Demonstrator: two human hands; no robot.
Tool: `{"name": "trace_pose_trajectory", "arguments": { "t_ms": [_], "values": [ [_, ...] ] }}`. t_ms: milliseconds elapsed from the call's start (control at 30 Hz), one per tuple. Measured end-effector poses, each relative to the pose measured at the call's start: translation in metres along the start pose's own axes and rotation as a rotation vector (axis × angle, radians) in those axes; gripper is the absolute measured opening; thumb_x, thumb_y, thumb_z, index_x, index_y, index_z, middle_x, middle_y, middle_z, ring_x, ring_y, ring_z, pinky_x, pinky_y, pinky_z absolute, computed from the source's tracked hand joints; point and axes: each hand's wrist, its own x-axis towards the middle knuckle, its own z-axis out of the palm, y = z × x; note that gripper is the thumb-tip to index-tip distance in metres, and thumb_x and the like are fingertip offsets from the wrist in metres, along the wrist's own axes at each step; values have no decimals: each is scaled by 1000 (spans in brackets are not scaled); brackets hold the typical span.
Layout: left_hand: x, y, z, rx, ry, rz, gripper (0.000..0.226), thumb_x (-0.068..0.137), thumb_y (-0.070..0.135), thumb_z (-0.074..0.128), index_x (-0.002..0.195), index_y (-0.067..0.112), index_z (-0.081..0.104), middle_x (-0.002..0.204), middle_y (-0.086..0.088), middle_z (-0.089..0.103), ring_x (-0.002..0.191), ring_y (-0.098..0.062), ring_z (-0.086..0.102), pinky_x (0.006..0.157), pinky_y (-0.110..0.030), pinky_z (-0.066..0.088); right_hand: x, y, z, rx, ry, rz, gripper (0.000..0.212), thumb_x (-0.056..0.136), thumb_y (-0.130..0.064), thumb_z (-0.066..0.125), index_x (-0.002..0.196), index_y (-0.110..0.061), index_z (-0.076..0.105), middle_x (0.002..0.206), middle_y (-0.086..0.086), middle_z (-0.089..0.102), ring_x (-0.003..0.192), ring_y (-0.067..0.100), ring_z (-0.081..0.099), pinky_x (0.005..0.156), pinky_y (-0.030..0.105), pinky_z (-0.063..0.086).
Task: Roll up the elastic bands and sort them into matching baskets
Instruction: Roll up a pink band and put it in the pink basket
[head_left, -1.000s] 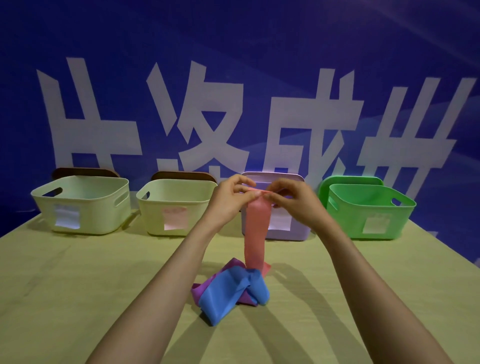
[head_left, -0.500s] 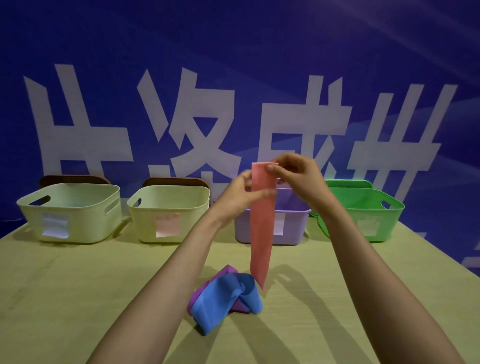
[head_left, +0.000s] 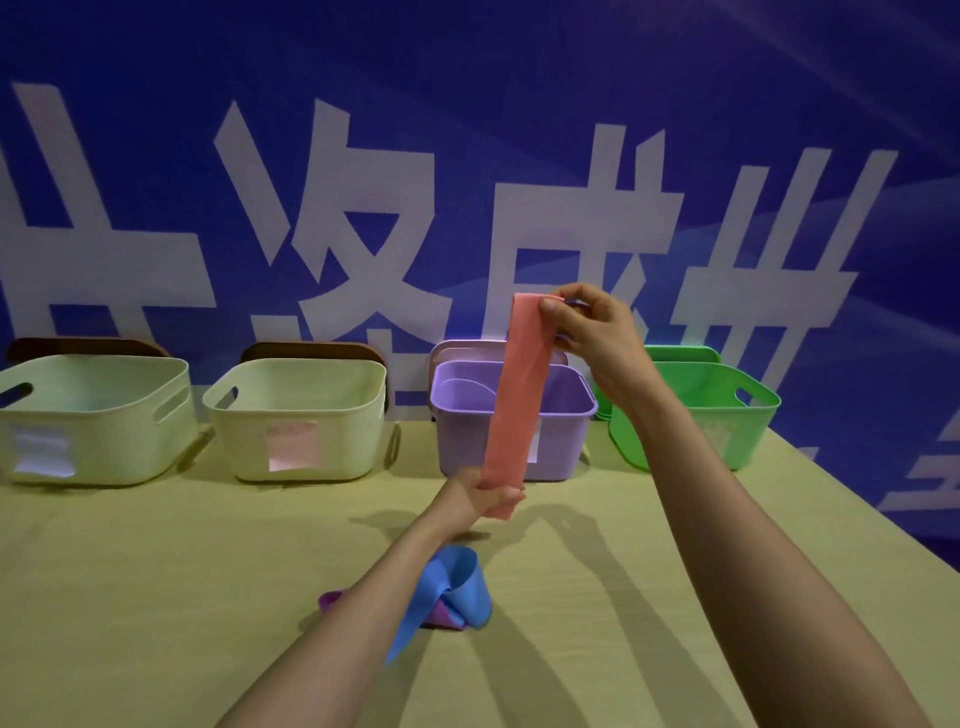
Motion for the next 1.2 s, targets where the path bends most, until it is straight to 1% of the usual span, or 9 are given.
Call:
{"name": "trace_pose_trajectory", "arguments": {
  "t_ms": [133,300,400,633,767,867,1000,1100,1200],
  "values": [
    [-1,26,1,-76,91,153,30,79,9,75,105,17,62,95,1,67,84,-10,63,76,-19,52,-7,6,-5,3,-68,33,2,92,-13,59,91,-13,61,84,4,62,78,12,63,70,24,55],
    [-32,64,-6,-32,142,314,20,87,6,65,106,5,65,97,-6,70,78,-6,68,70,-19,54,-22,-2,-4,18,-100,3,1,92,-13,60,91,-14,61,83,1,62,75,6,64,68,22,53],
    [-67,77,-4,-40,66,285,18,88,3,64,104,-3,65,89,-10,70,69,-11,68,61,-24,56,-28,-12,-6,53,-85,-11,3,91,-12,60,90,-15,61,84,2,61,78,10,62,68,24,54],
    [-122,56,0,-71,-78,126,5,85,4,66,85,9,68,72,-2,70,63,-7,64,53,-22,53,-59,20,2,60,-188,170,7,91,-9,60,86,-15,60,75,-2,60,66,6,59,60,18,51],
    [-116,-8,7,5,-49,-80,4,89,2,61,90,-2,62,81,-16,60,64,-13,63,58,-23,55,-87,79,13,77,-195,358,12,88,-8,63,81,-16,59,69,-3,60,62,8,59,60,23,51],
    [-110,-42,9,104,-3,-170,7,89,4,60,82,5,60,80,-13,57,65,-14,58,66,-25,54,-104,111,19,46,-159,443,15,88,-8,64,78,-17,58,67,-3,60,64,10,57,61,22,51],
    [-105,-51,10,115,29,-183,7,90,3,57,84,2,60,77,-9,61,66,-12,59,69,-23,53,-111,121,20,56,-99,435,13,90,-8,63,79,-15,59,67,-6,61,66,11,57,62,23,53],
    [-106,-44,8,194,0,-230,17,89,12,62,94,-5,65,85,-15,67,73,-19,65,80,-34,57,-112,114,20,45,-108,373,11,89,-9,63,80,-14,61,70,-5,62,68,9,59,63,23,53],
    [-118,-21,2,406,-29,-300,25,89,25,64,85,1,67,73,-11,69,59,-22,63,65,-32,57,-118,104,19,32,-164,308,10,89,-8,63,81,-14,62,73,-5,63,68,5,60,64,22,53]
  ]
}}
